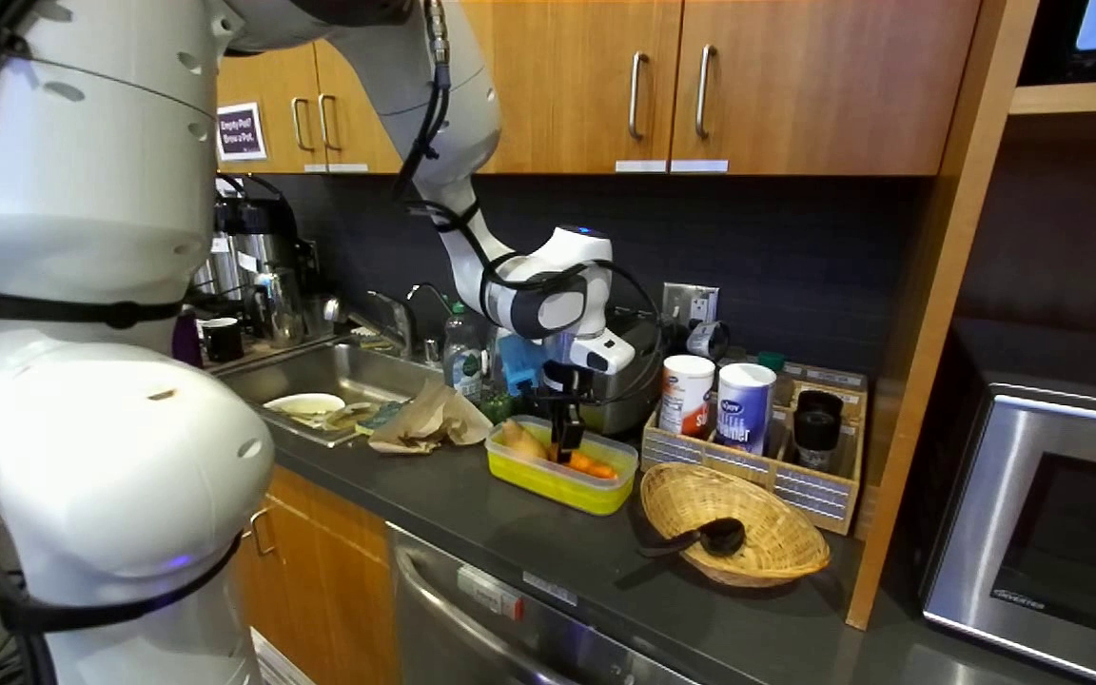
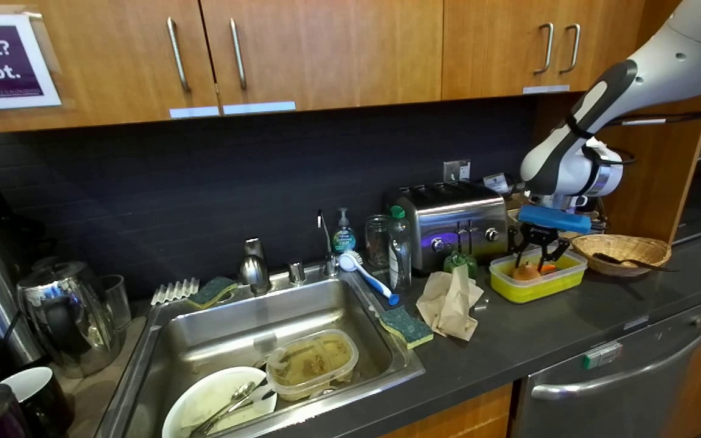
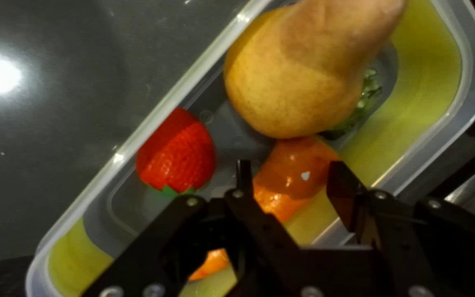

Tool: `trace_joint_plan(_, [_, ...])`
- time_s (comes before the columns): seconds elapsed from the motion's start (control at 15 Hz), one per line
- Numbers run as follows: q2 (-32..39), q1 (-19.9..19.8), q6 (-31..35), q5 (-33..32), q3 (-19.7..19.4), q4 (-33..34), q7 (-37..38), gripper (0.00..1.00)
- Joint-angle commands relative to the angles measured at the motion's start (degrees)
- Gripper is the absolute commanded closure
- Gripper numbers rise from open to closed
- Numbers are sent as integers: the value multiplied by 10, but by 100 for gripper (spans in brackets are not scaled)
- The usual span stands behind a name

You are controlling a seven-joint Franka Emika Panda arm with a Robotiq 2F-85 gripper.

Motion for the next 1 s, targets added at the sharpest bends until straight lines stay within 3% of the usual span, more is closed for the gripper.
trace_joint_plan(0.0, [-35, 3, 20, -11, 3, -32, 17, 73])
trace_joint_plan(0.33, [-46, 1, 27, -10, 6, -41, 18, 73])
trace_joint_plan(0.47, [-46, 1, 27, -10, 6, -41, 20, 24])
trace_joint_plan(0.6, [-45, 1, 27, -11, 6, -41, 24, 22])
trace_joint_plan(0.8, [-38, 0, 25, -12, 4, -37, 30, 3])
trace_joint_plan(0.93, [-36, -1, 23, -13, 3, -37, 33, 0])
